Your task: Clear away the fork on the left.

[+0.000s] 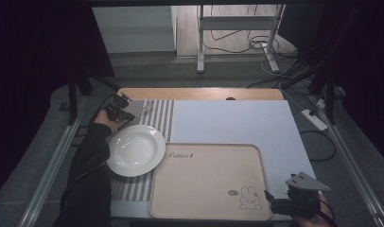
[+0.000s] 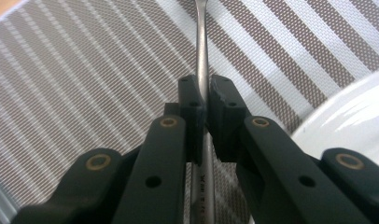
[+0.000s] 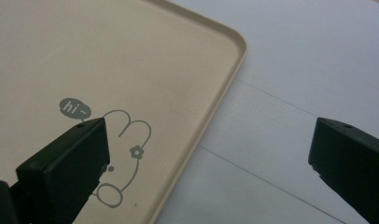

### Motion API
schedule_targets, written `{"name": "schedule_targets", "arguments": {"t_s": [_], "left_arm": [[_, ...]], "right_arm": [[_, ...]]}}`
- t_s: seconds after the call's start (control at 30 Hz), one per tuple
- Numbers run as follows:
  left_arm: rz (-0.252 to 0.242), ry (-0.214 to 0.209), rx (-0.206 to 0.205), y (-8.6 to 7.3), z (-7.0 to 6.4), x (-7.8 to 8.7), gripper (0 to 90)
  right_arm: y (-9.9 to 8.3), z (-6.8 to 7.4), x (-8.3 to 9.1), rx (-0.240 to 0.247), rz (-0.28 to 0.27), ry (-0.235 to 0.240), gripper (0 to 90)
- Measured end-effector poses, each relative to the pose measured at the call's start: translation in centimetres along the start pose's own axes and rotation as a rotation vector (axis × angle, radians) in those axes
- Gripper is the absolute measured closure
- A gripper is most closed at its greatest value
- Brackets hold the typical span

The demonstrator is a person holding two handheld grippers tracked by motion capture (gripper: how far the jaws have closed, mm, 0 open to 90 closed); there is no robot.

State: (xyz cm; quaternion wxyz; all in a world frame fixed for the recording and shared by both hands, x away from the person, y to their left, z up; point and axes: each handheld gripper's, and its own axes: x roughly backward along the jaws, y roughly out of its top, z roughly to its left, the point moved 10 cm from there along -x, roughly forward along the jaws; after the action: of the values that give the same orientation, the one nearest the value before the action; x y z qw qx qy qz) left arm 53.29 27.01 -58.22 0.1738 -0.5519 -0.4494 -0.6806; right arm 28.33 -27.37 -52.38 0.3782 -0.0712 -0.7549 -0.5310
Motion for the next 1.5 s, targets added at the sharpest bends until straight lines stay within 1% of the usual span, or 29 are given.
{"name": "schedule_targets", "arguments": {"t_s": [0.07, 0.13, 0.2, 0.27, 0.37, 0.57, 0.63, 0.7, 0.73, 0.8, 0.9, 0.97, 1.03, 1.13, 1.2, 1.33, 1.47, 1.5], "left_arm": [[-0.001, 0.008, 0.008, -0.3, 0.3, 0.6, 83.7], [-0.006, 0.001, 0.015, -0.5, 0.3, 1.2, 83.7], [-0.013, -0.016, 0.033, -0.6, 0.1, 1.9, 83.7], [-0.031, -0.044, 0.049, -0.6, -0.5, 2.4, 83.7], [-0.044, -0.069, 0.056, -0.8, -1.6, 2.8, 83.7], [-0.07, -0.102, 0.041, -1.4, -4.1, 3.0, 83.6], [-0.068, -0.107, 0.026, -1.6, -4.9, 3.1, 83.6], [-0.069, -0.113, 0.02, -1.9, -5.6, 3.2, 83.6], [-0.073, -0.116, 0.02, -2.0, -6.0, 3.2, 83.6], [-0.085, -0.13, 0.031, -2.2, -6.8, 3.2, 83.6], [-0.083, -0.141, 0.018, -2.8, -8.1, 3.4, 83.6], [-0.092, -0.154, 0.019, -3.0, -9.1, 3.5, 83.6], [-0.087, -0.15, 0.0, -3.2, -10.0, 3.5, 83.6], [-0.082, -0.151, -0.013, -3.3, -11.1, 3.6, 83.6], [-0.082, -0.156, -0.015, -3.4, -11.8, 3.7, 83.6], [-0.098, -0.164, -0.004, -3.5, -13.2, 4.1, 83.6], [-0.103, -0.178, -0.006, -3.9, -14.5, 4.3, 83.6], [-0.103, -0.186, -0.003, -4.0, -15.1, 4.3, 83.6]], "right_arm": [[0.0, 0.0, 0.1, -0.006, -0.003, 0.003, 0.0], [0.0, -0.1, 0.1, -0.012, -0.006, 0.003, 0.0], [0.1, -0.1, 0.1, -0.013, -0.008, 0.004, 0.0], [0.0, -0.1, 0.1, -0.012, -0.007, 0.002, 0.0], [0.0, -0.1, 0.1, -0.012, -0.006, 0.001, 0.0], [0.0, -0.1, 0.1, -0.011, -0.006, 0.0, 0.0], [0.0, -0.1, 0.1, -0.011, -0.006, -0.001, 0.0], [0.0, -0.1, 0.1, -0.01, -0.006, -0.002, 0.0], [0.0, -0.1, 0.1, -0.01, -0.006, -0.002, 0.0], [0.0, -0.1, 0.1, -0.01, -0.006, -0.002, 0.0], [0.1, -0.1, 0.1, -0.01, -0.007, -0.001, 0.0], [0.0, -0.1, 0.1, -0.008, -0.006, 0.001, 0.0], [0.1, 0.0, 0.1, -0.005, -0.01, 0.002, 0.0], [0.1, 0.0, 0.1, -0.002, -0.015, -0.003, 0.0], [0.1, 0.0, 0.2, 0.0, -0.013, -0.001, 0.0], [0.1, 0.0, 0.2, 0.001, -0.014, 0.001, 0.0], [0.1, 0.0, 0.2, 0.005, -0.016, -0.003, 0.0], [0.1, 0.0, 0.2, 0.006, -0.016, -0.003, 0.0]]}}
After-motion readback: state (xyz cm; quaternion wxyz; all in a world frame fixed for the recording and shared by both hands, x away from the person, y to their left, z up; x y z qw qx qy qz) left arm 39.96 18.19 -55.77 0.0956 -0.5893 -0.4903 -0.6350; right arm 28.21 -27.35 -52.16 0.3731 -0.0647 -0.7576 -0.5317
